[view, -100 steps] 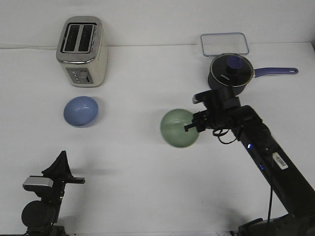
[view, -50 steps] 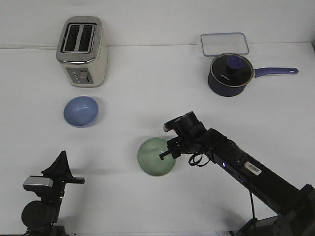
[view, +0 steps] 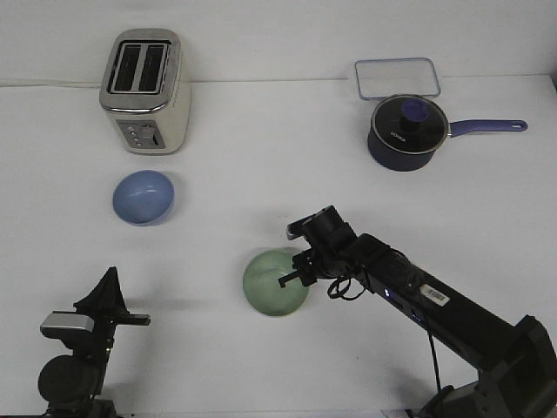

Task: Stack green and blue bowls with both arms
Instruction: 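Lower the green bowl onto the table and open the right gripper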

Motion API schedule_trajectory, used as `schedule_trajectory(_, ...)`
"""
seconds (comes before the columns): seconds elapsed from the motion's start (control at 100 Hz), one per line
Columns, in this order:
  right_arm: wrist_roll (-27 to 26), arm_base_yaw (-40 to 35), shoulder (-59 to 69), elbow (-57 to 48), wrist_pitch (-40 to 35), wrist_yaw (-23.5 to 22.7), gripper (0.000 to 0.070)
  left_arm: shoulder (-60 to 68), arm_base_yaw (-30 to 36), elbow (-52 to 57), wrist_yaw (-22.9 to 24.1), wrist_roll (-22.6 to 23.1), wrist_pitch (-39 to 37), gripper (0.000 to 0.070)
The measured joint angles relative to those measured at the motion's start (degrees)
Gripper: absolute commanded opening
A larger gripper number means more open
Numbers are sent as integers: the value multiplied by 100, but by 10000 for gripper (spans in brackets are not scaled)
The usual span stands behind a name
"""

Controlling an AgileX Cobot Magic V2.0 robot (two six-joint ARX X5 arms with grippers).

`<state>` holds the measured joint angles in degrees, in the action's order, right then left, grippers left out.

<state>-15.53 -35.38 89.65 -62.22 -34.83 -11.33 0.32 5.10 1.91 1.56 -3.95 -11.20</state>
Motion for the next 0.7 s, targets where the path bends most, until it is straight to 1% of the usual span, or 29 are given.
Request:
schedule_trajectory(0.28, -107, -17, 0, 0, -2, 50, 15, -2, 0, 2, 0, 0, 0, 12)
schedule_trajectory(0.32, -129, -17, 0, 0, 0, 50, 26, 0, 0, 2, 0, 0, 0, 12)
schedule_trajectory(0.39, -149, -17, 0, 0, 0, 48, 128, -2, 0, 2, 0, 0, 0, 12)
schedule_trajectory(0.47, -179, -20, 0, 0, 0, 44, 288, 0, 0, 2, 0, 0, 0, 12)
schedule_trajectory(0.52, -195, -20, 0, 0, 0, 39, 346, 0, 0, 2, 0, 0, 0, 12)
schedule_trajectory(0.56, -214, -20, 0, 0, 0, 37, 363, 0, 0, 2, 0, 0, 0, 12)
schedule_trajectory(0.7, -256, -20, 0, 0, -2, -68, 363, 0, 0, 2, 0, 0, 0, 12)
